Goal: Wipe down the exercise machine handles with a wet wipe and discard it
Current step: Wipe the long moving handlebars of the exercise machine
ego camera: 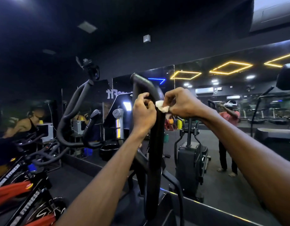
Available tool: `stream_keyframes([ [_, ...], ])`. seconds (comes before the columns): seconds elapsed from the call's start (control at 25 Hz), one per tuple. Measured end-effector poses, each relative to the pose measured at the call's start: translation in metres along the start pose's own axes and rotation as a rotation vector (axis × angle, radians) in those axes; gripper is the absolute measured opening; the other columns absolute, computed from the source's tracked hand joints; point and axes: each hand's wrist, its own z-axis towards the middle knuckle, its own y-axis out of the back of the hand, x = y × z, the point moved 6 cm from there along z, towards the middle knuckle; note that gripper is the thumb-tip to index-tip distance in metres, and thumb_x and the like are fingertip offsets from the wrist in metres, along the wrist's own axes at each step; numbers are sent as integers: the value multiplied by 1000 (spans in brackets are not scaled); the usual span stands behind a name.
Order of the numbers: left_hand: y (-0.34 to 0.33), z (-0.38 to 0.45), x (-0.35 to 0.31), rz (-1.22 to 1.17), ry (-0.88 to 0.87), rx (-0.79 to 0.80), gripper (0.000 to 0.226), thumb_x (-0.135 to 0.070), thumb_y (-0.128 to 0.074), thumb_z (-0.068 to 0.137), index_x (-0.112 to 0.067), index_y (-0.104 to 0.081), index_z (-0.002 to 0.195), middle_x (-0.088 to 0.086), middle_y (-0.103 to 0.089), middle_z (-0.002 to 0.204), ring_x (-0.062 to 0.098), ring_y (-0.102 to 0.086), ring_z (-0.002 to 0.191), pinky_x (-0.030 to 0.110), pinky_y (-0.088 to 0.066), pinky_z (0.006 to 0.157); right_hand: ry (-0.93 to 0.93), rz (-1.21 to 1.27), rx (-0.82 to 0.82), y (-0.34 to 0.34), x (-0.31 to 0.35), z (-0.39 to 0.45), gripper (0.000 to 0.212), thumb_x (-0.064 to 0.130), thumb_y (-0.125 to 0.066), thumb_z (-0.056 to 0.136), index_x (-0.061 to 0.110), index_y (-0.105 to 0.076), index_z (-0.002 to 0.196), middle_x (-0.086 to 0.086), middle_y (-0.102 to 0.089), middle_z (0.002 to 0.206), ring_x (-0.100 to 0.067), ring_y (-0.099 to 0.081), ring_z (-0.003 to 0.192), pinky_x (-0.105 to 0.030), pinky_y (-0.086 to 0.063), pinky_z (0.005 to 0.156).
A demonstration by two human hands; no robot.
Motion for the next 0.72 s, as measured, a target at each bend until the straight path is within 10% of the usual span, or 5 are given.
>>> stream_keyframes([
  [0.16,5,-7,1,-30,61,17,30,-7,-57,91,-16,-66,118,-11,-64,85,3,-59,76,2,-42,65,23,113,-30,-15,-7,-28,8,11,-80,77,13,-76,84,-2,-74,84,-12,-68,76,-30,-57,73],
  [0.72,24,-83,42,-136,254,136,29,-12,-71,87,-25,-69,112,-5,-71,86,7,-69,81,24,-57,70,59,303,-267,-92,-18,-127,16,-2,-67,79,9,-69,90,-5,-60,88,-19,-58,74,-31,-51,67],
])
